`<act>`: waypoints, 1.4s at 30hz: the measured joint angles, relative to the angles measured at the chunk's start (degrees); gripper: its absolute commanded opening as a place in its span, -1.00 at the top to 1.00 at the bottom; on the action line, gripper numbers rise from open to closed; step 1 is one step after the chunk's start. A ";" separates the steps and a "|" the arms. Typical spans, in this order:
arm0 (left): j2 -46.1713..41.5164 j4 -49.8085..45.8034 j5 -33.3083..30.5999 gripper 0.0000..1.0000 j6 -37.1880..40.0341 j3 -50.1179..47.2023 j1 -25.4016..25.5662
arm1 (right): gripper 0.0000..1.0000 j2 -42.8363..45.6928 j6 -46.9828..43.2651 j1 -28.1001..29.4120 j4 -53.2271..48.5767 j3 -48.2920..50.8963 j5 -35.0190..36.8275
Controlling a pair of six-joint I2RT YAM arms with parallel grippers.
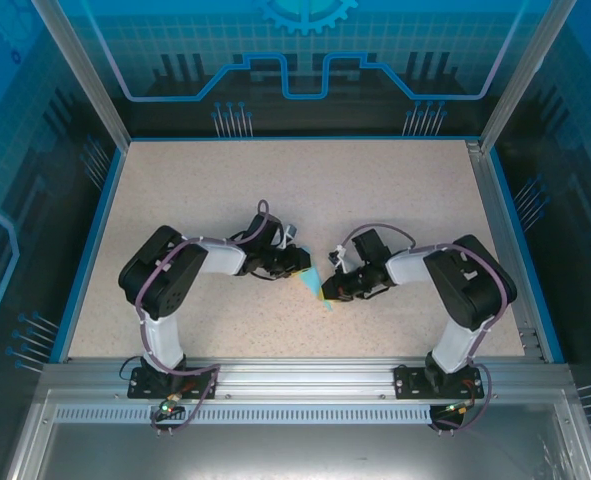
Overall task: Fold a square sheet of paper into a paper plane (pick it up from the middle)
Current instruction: Fold the wing for the fifth time at the center of the table.
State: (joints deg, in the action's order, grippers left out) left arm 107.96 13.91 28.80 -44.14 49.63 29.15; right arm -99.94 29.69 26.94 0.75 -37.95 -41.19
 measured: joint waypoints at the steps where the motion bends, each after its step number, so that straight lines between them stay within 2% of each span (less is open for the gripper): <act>1: 0.00 -0.02 0.00 0.47 0.09 0.00 -0.13 | 0.89 0.46 0.02 0.02 0.37 0.57 0.17; 16: 0.35 -1.68 0.24 0.47 0.79 1.05 -0.24 | 0.92 6.36 0.28 3.80 -3.69 2.54 9.22; 29: 0.66 -2.51 0.66 0.44 2.67 1.95 -0.24 | 0.89 14.23 2.29 5.68 -14.23 4.44 14.49; 34: 0.94 -4.63 0.37 0.44 5.07 3.32 -0.17 | 0.85 18.60 3.52 5.70 -16.76 1.53 16.24; 37: 1.01 -4.85 0.35 0.43 5.51 3.52 -0.11 | 0.85 17.55 4.52 5.70 -15.06 -1.97 16.33; 42: 1.01 -4.94 0.26 0.43 5.60 3.58 -0.11 | 0.84 10.69 7.13 5.77 -10.12 -6.36 15.06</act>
State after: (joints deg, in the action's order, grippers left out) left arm 108.97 8.97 29.06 -38.54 53.21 29.04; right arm -89.25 36.82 32.71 -9.37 -44.31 -26.13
